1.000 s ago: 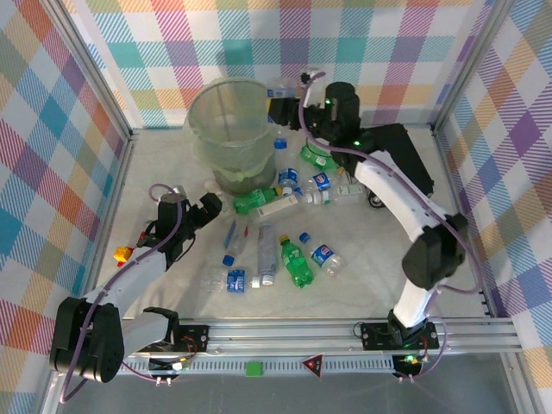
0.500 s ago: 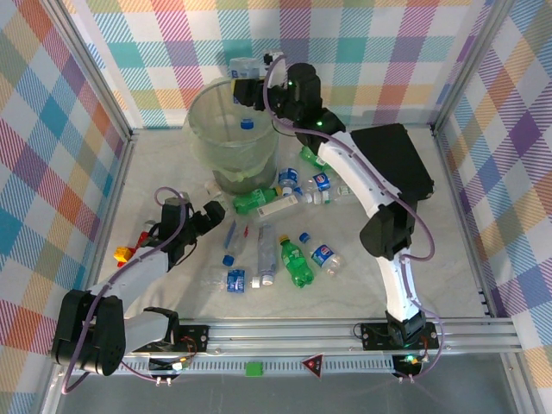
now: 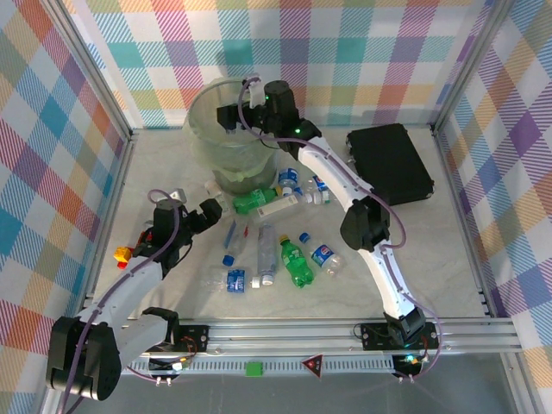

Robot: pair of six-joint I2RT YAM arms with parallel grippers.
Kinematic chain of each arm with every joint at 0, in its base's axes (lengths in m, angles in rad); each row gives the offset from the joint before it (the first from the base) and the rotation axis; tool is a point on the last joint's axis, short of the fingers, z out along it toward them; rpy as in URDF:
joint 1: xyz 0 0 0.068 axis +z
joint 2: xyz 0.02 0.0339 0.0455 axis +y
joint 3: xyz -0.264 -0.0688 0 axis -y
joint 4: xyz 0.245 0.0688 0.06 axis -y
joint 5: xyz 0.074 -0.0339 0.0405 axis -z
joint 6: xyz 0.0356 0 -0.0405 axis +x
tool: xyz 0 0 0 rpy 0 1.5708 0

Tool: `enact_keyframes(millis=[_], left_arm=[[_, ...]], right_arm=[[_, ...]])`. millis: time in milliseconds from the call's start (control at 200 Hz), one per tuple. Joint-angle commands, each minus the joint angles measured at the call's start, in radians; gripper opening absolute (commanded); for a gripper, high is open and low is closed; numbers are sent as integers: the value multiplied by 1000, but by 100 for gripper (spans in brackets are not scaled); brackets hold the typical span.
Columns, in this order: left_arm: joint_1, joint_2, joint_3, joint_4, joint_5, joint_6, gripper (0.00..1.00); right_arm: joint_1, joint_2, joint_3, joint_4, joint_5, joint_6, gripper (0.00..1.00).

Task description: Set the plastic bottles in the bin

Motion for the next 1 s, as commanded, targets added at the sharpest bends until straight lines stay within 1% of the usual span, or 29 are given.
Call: enact_keyframes(millis=[0, 290, 475, 585, 695, 850, 995], left_arm=[[11, -20, -13, -18, -23, 22, 100], [10, 29, 7, 3, 2, 11, 100], [9, 81, 17, 49, 41, -18, 100], [4, 110, 28, 62, 56, -25, 100], [-8, 143, 54, 54, 61, -20, 100], [-46, 229, 123, 29, 37, -7, 100], [-73, 351, 205, 7, 13, -27, 100]], right_arm=[[10, -20, 58, -3, 1, -41, 99], [13, -145, 53, -96, -4, -117, 99], [12, -276, -35, -152, 23, -135, 99], [13, -383, -172, -157, 42, -153, 99], [12, -510, -361, -145, 75, -176, 99], [13, -696, -667, -103, 169, -175, 99], [13, -850, -941, -85, 269, -136, 99]])
